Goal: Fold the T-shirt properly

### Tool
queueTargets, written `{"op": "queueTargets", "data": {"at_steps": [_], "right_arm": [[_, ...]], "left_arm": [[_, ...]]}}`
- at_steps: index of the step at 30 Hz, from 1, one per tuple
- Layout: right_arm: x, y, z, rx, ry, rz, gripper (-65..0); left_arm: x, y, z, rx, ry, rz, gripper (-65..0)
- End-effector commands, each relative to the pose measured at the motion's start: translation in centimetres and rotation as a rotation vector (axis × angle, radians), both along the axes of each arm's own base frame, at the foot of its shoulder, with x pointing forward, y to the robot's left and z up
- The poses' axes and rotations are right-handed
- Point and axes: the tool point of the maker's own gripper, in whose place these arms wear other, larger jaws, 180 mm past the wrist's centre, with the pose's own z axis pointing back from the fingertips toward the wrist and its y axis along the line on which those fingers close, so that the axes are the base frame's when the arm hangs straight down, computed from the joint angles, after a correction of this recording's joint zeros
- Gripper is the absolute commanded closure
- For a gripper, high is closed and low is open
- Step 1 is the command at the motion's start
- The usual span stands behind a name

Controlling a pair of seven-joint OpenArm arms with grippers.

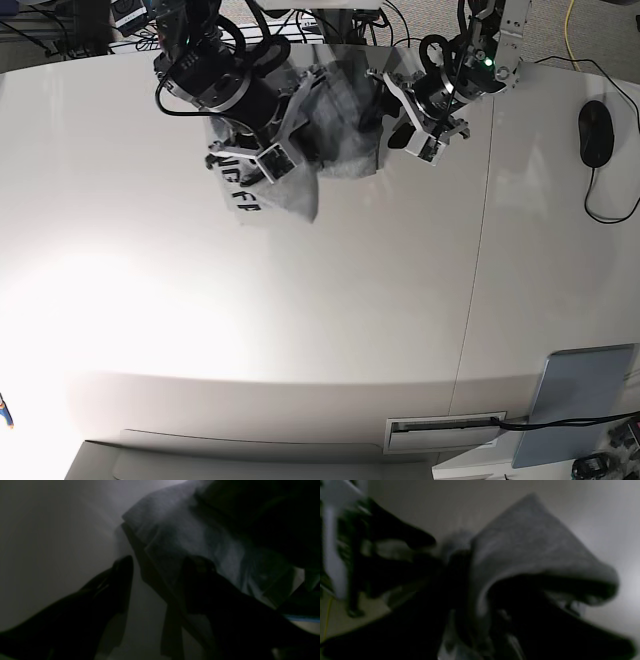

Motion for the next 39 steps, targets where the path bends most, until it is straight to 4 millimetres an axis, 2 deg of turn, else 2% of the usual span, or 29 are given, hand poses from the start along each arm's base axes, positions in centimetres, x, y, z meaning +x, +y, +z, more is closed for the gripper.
{"op": "queueTargets", "data": {"at_steps": [1,2,6,8,12,15,19,22,24,28,32,35,39], "right_arm": [[0.1,1.0,1.6,0.070,-0.038,0.024,-26.1],[-0.2,1.6,1.9,0.111,-0.031,0.044,-28.4],[-2.0,4.1,3.8,0.284,0.004,0.160,-28.8],[-2.5,4.7,4.5,0.335,0.010,0.188,-28.8],[-2.2,4.5,4.5,0.330,0.001,0.182,-28.8],[-1.2,3.0,3.8,0.270,-0.017,0.132,-28.8],[0.9,-0.9,3.0,0.182,-0.043,0.007,-28.7],[2.6,-5.5,2.5,0.118,-0.056,-0.140,-28.7],[3.3,-9.1,2.3,0.069,-0.061,-0.240,-28.7],[3.4,-16.5,1.8,-0.083,-0.051,-0.415,-28.7],[2.6,-22.6,2.1,-0.220,-0.046,-0.549,-28.7],[1.8,-25.7,2.6,-0.281,-0.045,-0.615,-28.7],[0.8,-27.6,2.7,-0.331,-0.032,-0.643,-28.7]], "left_arm": [[0.4,-0.2,0.8,-0.020,-0.029,-0.006,-33.5],[0.4,-0.2,0.8,-0.020,-0.029,-0.005,-33.5],[0.4,0.1,0.8,-0.010,-0.031,-0.009,-33.5],[0.3,0.7,0.5,0.026,-0.034,-0.021,-33.5],[0.3,2.4,0.0,0.097,-0.038,-0.039,-33.5],[0.7,3.6,0.2,0.133,-0.045,-0.016,-33.5],[1.8,5.1,1.5,0.166,-0.089,0.021,-33.5],[3.0,6.0,3.7,0.167,-0.154,0.047,-33.5],[3.4,5.4,5.6,0.147,-0.209,0.020,-33.4],[3.0,2.2,9.3,0.050,-0.302,-0.074,-33.5],[2.5,-1.8,11.2,-0.039,-0.332,-0.121,-33.5],[2.0,-5.5,11.4,-0.076,-0.316,-0.188,-33.5],[1.5,-9.8,12.2,-0.103,-0.311,-0.229,-33.5]]}}
